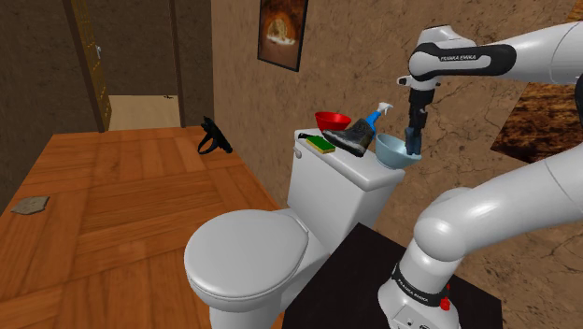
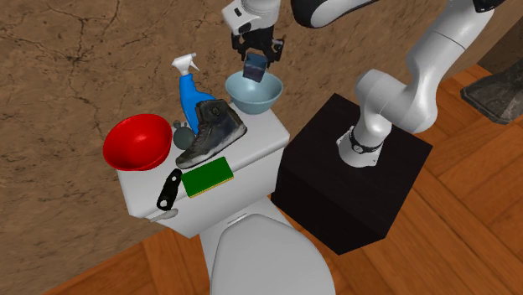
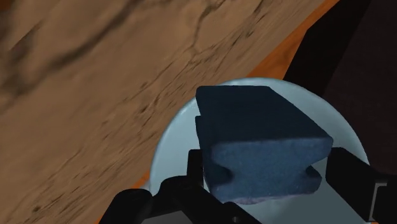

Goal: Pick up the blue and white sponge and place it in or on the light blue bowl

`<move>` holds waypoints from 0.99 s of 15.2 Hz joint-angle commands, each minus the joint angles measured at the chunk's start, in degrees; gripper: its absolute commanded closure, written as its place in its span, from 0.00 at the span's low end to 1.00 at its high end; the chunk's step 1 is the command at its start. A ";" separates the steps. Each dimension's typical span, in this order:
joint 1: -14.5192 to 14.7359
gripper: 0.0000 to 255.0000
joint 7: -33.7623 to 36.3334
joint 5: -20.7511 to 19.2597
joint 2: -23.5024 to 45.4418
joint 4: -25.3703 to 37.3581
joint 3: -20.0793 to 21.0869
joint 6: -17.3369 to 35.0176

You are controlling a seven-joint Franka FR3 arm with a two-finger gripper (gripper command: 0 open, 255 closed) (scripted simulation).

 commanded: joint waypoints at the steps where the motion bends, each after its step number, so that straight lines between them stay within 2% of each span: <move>1: -0.19 1.00 0.33 -0.42 0.05 -1.59 -0.62 1.36; 5: -0.44 1.00 1.11 -1.19 0.05 -4.46 -1.53 4.20; 13: -0.61 1.00 1.07 -1.14 0.12 -4.59 -1.46 4.37; 14: -0.59 0.00 1.16 -1.11 0.11 -4.65 -1.39 4.39; 15: -0.61 0.00 1.12 -1.15 0.12 -4.68 -1.47 4.46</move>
